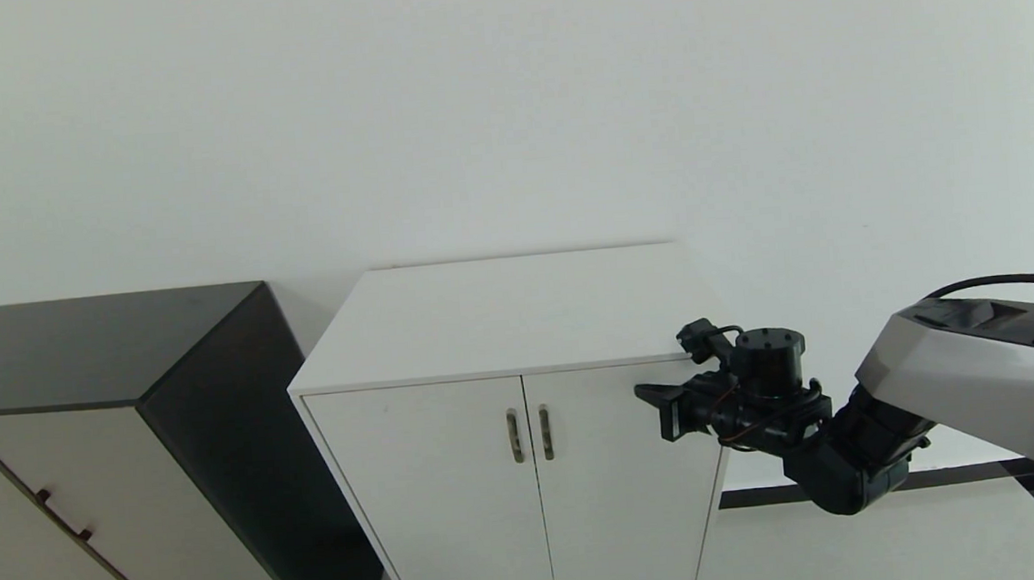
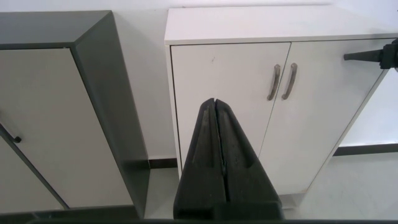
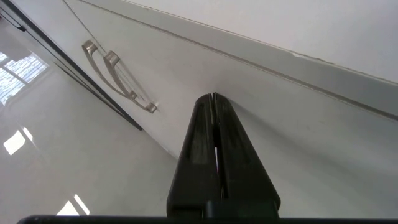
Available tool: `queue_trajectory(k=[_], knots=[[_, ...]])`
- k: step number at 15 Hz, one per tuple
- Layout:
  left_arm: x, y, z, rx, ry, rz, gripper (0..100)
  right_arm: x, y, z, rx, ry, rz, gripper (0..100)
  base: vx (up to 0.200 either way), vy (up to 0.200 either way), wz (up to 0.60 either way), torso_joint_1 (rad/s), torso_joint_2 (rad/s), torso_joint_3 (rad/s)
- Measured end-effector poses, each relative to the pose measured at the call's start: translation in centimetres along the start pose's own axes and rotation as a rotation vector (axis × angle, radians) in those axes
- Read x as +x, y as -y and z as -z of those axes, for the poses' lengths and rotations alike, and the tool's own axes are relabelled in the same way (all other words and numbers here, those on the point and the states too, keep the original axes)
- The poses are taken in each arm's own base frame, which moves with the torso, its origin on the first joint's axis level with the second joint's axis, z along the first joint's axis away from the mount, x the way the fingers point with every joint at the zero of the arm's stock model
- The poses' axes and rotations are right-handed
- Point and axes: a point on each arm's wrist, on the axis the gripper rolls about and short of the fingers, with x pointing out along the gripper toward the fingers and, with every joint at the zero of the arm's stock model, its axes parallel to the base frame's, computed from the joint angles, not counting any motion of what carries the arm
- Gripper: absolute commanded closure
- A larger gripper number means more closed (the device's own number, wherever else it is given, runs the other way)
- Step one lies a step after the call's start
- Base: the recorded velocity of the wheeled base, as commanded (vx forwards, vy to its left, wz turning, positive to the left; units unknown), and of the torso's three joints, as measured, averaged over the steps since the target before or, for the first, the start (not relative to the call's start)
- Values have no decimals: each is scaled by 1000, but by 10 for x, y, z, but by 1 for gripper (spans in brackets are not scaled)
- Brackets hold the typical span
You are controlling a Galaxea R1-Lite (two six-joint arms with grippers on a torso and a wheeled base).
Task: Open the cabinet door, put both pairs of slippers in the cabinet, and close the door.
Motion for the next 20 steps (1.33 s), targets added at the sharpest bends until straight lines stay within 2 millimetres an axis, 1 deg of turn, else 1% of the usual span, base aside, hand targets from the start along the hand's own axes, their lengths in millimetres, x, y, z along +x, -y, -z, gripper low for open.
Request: queue_trajectory(k=[4,6,8,10,12,14,17,20], knots=[[0,0,0,0,0,0,100,-4,-4,1,1,-8,-3,100,0,0,0,0,0,0],[0,0,0,0,0,0,100,-15,-15,-1,-2,-22,-14,100,0,0,0,0,0,0],[0,0,0,0,-1,1,100,-35,-26,-5,-3,-34,3,100,0,0,0,0,0,0],[0,0,0,0,-1,0,100,-63,-37,-7,-1,-55,42,100,0,0,0,0,0,0],[0,0,0,0,-1,0,100,-96,-45,-7,0,-74,122,100,0,0,0,0,0,0],[0,0,0,0,-1,0,100,-134,-50,-7,-4,-84,244,100,0,0,0,0,0,0],[0,0,0,0,-1,1,100,-187,-51,2,-30,-142,449,100,0,0,0,0,0,0],[0,0,0,0,-1,0,100,-232,-52,12,-61,-199,530,100,0,0,0,0,0,0]])
